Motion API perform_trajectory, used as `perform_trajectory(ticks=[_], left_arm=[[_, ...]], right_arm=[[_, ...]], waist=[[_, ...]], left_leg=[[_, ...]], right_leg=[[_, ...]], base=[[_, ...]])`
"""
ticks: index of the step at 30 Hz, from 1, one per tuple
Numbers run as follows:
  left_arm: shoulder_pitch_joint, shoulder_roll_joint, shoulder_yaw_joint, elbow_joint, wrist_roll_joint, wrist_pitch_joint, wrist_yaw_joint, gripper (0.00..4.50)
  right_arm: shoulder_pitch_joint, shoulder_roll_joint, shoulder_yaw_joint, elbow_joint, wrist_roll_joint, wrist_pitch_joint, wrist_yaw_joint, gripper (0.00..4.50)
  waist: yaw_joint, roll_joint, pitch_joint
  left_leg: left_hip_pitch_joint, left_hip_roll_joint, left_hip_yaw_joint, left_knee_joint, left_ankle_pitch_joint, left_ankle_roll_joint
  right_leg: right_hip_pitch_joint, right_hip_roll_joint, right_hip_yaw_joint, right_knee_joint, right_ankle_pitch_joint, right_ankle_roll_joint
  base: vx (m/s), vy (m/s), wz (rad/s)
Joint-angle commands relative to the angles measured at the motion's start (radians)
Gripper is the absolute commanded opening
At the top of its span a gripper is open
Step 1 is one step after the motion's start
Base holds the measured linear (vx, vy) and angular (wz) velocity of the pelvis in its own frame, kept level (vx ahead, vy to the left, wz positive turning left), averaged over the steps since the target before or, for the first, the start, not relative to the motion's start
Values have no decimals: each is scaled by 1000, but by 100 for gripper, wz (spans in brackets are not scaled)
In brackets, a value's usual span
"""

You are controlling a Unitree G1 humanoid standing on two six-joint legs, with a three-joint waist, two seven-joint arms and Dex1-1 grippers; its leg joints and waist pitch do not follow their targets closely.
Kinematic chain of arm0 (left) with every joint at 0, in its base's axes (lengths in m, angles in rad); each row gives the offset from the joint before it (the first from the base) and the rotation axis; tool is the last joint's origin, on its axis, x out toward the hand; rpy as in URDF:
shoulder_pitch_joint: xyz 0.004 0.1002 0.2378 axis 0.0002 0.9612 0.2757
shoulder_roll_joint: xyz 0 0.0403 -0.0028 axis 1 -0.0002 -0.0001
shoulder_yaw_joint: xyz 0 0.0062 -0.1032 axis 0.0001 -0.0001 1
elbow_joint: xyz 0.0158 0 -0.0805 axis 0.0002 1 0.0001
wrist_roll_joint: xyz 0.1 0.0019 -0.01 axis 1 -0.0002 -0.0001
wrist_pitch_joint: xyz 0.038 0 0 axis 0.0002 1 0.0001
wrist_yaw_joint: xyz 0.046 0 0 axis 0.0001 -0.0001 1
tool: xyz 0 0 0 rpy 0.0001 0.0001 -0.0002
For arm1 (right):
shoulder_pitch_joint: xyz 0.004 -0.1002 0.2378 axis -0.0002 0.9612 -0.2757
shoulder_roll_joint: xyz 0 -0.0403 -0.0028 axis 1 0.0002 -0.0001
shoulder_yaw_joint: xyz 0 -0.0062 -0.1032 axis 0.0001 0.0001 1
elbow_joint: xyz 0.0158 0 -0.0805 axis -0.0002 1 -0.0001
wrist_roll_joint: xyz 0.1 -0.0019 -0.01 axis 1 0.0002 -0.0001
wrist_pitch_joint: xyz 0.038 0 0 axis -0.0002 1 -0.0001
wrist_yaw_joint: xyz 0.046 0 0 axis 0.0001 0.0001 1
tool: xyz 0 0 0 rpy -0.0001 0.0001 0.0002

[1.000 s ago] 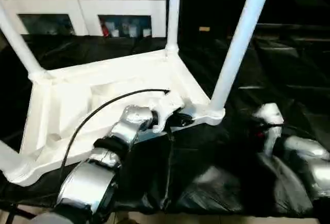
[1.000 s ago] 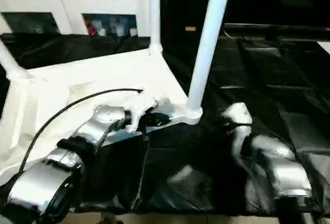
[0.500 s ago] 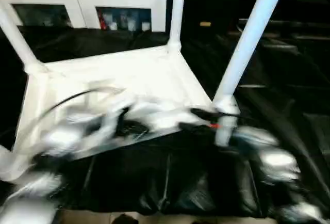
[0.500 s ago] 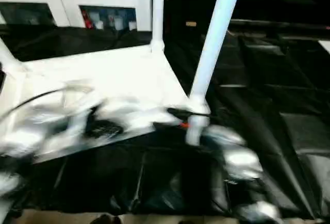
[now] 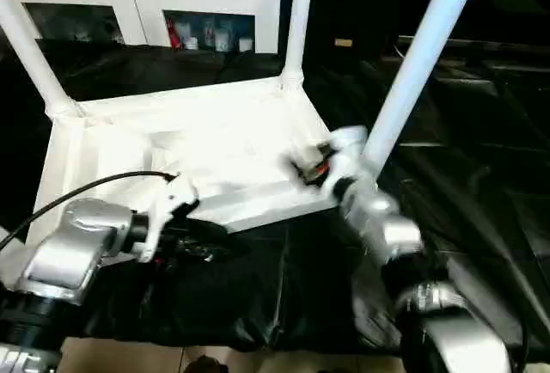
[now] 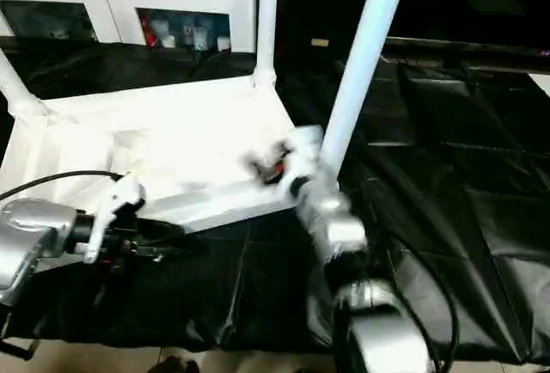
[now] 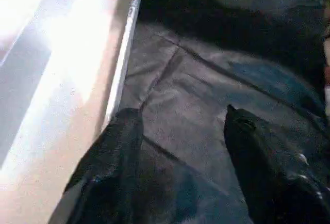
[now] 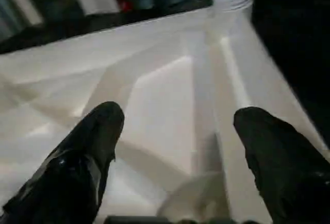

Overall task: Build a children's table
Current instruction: Rotate table base

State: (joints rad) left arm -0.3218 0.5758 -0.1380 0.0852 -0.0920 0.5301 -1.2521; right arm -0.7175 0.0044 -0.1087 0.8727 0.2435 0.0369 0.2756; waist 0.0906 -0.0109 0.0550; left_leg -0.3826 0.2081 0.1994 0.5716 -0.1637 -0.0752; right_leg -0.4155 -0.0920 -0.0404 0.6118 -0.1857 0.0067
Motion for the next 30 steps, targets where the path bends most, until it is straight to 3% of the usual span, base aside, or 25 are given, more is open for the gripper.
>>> perform_trajectory(ticks=[1, 7, 8, 9, 10, 12, 13, 14, 16, 17, 18, 20, 21, 23, 24, 26, 27, 28, 30], left_arm=[[-2, 10, -8, 13, 36, -4, 40, 321], [-35, -31, -9, 84, 86, -91, 184, 371], [-43, -39, -18, 95, 96, -112, 203, 385], [-43, -39, -18, 95, 96, -112, 203, 385], [-49, -51, -21, 103, 102, -130, 226, 406], [-57, -95, -14, 129, 112, -168, 300, 423], [-61, -116, -8, 150, 121, -190, 348, 423], [-63, -126, -4, 160, 127, -201, 373, 423], [-66, -162, 29, 197, 125, -236, 458, 444], [-60, -192, 75, 222, 110, -270, 536, 444], [-58, -196, 84, 224, 107, -274, 549, 444], [-33, -225, 162, 233, 84, -310, 654, 444], [-33, -225, 162, 233, 84, -310, 654, 444], [-11, -237, 203, 225, 64, -326, 691, 450], [37, -258, 258, 195, 24, -368, 715, 450], [86, -289, 312, 150, -19, -383, 740, 450], [86, -289, 312, 150, -19, -383, 740, 450], [136, -308, 335, 118, -27, -426, 775, 450], [174, -320, 345, 95, -25, -463, 804, 450]], right_arm=[[-5, -36, -63, 38, 25, -25, -53, 391], [-38, -104, -119, 135, 17, -94, -96, 391], [-46, -132, -122, 162, 13, -111, -106, 391], [-46, -132, -122, 162, 13, -111, -106, 391], [-50, -154, -118, 179, 3, -125, -106, 391], [-60, -198, -110, 202, -19, -140, -99, 391], [-65, -217, -107, 210, -28, -142, -92, 391], [-67, -226, -105, 214, -32, -143, -89, 391], [-73, -247, -88, 223, -49, -143, -46, 391], [-71, -255, -67, 213, -63, -135, 15, 391], [-69, -255, -63, 208, -65, -134, 26, 391], [-37, -243, -21, 147, -70, -125, 123, 391], [-37, -243, -21, 147, -70, -125, 123, 391], [-11, -235, 9, 109, -76, -134, 167, 418], [35, -222, 45, 41, -86, -153, 197, 424], [83, -209, 70, -45, -75, -136, 226, 427], [83, -209, 70, -45, -75, -136, 226, 437], [143, -203, 91, -156, -51, -89, 270, 445], [193, -204, 110, -251, -35, -50, 297, 445]], waist=[[-7, 18, -67], [1, 24, -68], [0, 30, -68], [0, 30, -68], [4, 36, -70], [7, 36, -71], [7, 49, -72], [3, 41, -70], [5, 40, -74], [1, 51, -73], [1, 55, -76], [-6, 55, -78], [-10, 52, -77], [-14, 56, -78], [-16, 62, -77], [-24, 56, -75], [-26, 60, -77], [-24, 60, -79], [-24, 60, -75]], left_leg=[[32, 12, -3, -64, -237, -36], [42, 14, -2, -62, -292, -50], [36, 13, -7, -64, -293, -52], [36, 13, -7, -64, -293, -52], [38, 12, -8, -62, -293, -56], [31, 12, -10, -59, -291, -55], [29, 11, -12, -59, -286, -56], [29, 11, -9, -57, -301, -52], [21, 8, -10, -52, -274, -35], [17, 6, -10, -50, -265, -25], [16, 6, -11, -47, -262, -22], [9, 6, -14, -43, -230, 4], [7, 6, -14, -42, -214, 20], [6, 7, -16, -41, -204, 33], [8, 9, -18, -41, -207, 37], [1, 10, -19, -44, -207, 50], [8, 10, -18, -43, -219, 58], [13, 12, -18, -42, -226, 61], [6, 15, -21, -45, -210, 73]], right_leg=[[41, -31, 33, -61, -124, -201], [33, -28, 32, -67, -167, -195], [38, -27, 29, -66, -178, -186], [38, -27, 29, -66, -178, -186], [38, -27, 28, -63, -171, -186], [44, -28, 27, -60, -149, -192], [45, -28, 25, -58, -139, -193], [44, -25, 24, -63, -135, -200], [54, -29, 24, -59, -114, -204], [54, -27, 22, -62, -103, -208], [57, -27, 21, -59, -92, -212], [64, -29, 18, -55, -50, -227], [65, -29, 17, -55, -34, -232], [66, -29, 15, -55, -40, -241], [62, -29, 15, -55, -48, -249], [67, -28, 15, -57, -37, -248], [60, -25, 16, -60, -59, -251], [58, -25, 17, -61, -74, -256], [62, -22, 17, -61, -51, -240]], base=[[0, 0, 0], [0, 0, 0], [0, 0, 0], [0, 0, 0], [0, 0, 0], [0, 0, 0], [0, 0, 0], [0, 0, 0], [0, 0, 0], [0, 0, 0], [0, 0, 0], [0, 0, 0], [0, 0, 0], [0, 0, 0], [0, 0, 0], [0, 0, 0], [0, 0, 0], [0, 0, 0], [0, 0, 0]])
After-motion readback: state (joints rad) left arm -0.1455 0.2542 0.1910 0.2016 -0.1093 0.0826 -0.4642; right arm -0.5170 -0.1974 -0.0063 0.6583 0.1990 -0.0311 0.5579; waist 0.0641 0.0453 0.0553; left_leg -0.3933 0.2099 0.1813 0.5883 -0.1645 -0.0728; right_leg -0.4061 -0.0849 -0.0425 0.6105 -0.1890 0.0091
